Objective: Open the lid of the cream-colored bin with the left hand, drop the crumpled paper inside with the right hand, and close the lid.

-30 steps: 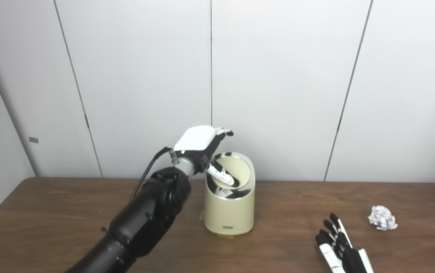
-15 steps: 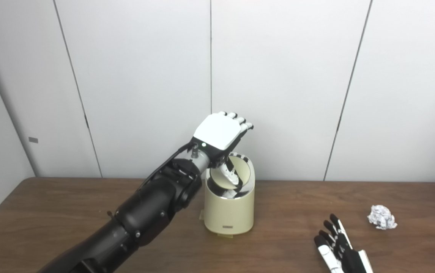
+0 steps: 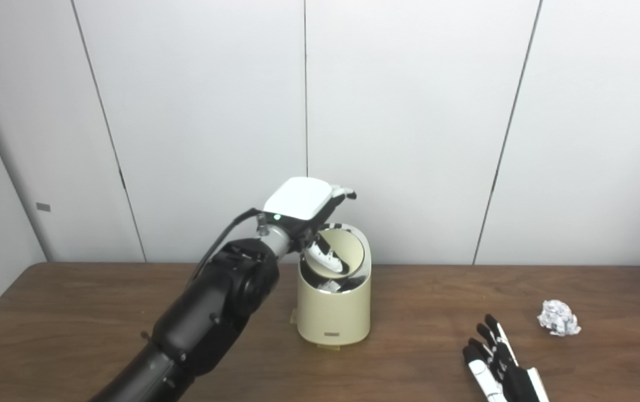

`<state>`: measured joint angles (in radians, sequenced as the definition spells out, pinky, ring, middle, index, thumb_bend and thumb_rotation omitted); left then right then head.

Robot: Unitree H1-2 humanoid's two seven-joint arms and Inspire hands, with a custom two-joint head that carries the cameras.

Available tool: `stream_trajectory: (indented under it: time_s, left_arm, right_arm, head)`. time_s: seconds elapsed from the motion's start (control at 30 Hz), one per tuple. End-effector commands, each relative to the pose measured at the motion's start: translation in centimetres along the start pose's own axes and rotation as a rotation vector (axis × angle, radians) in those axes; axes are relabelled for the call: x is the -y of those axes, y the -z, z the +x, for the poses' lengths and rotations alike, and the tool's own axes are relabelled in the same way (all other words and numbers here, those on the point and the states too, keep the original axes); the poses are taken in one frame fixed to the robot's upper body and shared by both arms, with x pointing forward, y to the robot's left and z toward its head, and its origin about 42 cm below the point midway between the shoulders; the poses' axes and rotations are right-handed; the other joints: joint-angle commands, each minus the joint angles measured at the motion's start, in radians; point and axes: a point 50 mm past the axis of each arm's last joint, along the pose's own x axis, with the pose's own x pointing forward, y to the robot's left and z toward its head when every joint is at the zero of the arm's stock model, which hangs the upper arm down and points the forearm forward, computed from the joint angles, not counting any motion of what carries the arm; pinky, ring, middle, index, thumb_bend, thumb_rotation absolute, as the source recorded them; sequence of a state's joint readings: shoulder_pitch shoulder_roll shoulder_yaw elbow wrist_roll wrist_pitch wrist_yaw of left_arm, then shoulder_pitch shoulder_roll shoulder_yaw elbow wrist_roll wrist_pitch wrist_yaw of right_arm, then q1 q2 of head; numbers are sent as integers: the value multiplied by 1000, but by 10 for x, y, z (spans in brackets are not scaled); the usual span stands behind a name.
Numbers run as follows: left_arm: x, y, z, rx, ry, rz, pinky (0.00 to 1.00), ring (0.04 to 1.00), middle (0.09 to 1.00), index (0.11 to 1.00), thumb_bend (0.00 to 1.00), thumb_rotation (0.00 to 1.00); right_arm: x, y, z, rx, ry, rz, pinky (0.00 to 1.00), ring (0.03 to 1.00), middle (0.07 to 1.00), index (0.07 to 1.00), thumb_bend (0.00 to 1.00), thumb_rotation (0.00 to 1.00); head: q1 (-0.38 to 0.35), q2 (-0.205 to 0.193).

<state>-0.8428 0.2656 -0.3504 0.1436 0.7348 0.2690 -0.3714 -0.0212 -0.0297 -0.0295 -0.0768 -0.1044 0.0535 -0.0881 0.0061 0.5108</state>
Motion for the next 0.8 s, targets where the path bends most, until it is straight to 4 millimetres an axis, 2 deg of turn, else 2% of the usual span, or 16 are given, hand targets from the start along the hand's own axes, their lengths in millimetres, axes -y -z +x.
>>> stream_trajectory:
  time_s: [0.0,0.13,0.27,0.33,0.43,0.57,0.7,0.77]
  left_arm:
    - [-50,-11,-3,17,-123,-137,761,864,881,881,825,63]
    - [-71,1,-26,19,-223,-440,708,828,848,842,703,139]
    - [-75,21,-47,13,-300,-625,743,803,820,823,588,107]
    - [-73,29,-58,0,-330,-652,793,809,810,818,576,71]
    - [-67,42,-66,-28,-328,-651,783,805,805,821,592,35]
    - [-60,53,-72,-45,-323,-643,780,810,806,823,602,59]
    - [-48,57,-90,-55,-351,-682,769,809,809,825,475,99]
    - [-33,61,-100,-58,-339,-770,801,840,840,859,402,196]
  right_arm:
    - [1,-8,4,23,0,-11,808,900,955,982,582,745]
    - [1,-8,4,20,1,-31,793,890,949,977,587,754]
    - [3,-8,4,17,-10,-26,809,898,954,980,582,753]
    - [5,-8,4,14,-12,-28,809,897,954,980,579,750]
    - [6,-7,4,9,-19,-35,813,897,956,982,582,755]
    - [6,-7,4,9,-25,-29,821,892,956,983,572,753]
    - [6,-8,3,10,-23,-18,814,896,956,981,558,737]
    - [6,-10,3,13,-22,-20,809,897,954,979,559,739]
  head:
    - [0,4]
    - [0,8]
    - [3,13]
    - [7,15]
    - [9,17]
    - [10,19]
    - [0,28]
    - [-4,33]
